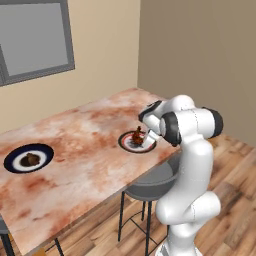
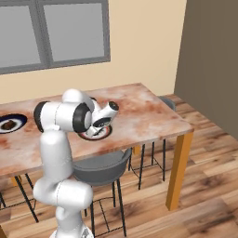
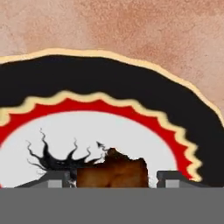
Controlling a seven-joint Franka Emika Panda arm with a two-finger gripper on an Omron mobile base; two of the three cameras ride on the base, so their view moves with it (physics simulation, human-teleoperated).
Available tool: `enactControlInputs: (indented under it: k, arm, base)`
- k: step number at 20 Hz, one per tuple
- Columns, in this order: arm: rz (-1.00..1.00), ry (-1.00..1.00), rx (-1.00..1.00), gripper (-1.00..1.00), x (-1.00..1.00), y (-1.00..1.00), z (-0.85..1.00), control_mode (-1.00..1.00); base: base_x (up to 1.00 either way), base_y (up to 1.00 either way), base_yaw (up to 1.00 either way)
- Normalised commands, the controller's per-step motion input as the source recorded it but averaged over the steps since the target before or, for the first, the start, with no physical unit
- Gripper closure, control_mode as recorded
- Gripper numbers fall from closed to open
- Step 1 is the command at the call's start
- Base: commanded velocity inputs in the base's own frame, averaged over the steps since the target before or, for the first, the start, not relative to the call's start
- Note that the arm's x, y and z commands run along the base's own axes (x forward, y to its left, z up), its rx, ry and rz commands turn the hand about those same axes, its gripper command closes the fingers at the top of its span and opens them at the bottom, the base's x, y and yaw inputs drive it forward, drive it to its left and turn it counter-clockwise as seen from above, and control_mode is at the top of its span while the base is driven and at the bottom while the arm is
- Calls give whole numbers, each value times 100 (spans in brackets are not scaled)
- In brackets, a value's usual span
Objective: Take the chicken drumsticks from the pan and place one on each plate on the dining counter.
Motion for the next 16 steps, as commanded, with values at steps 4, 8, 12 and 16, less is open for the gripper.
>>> enactControlInputs:
  k: [4,8,12,16]
  arm:
    - [-7,-14,-2,-100,-34,-17,0,-100]
    - [0,-1,-11,-100,-1,0,18,-100]
    - [-3,-25,0,-100,-26,-8,95,-100]
    - [0,-20,0,-100,-8,0,100,-100]
  base:
    - [0,0,0]
    - [0,0,0]
    - [0,0,0]
    - [0,0,0]
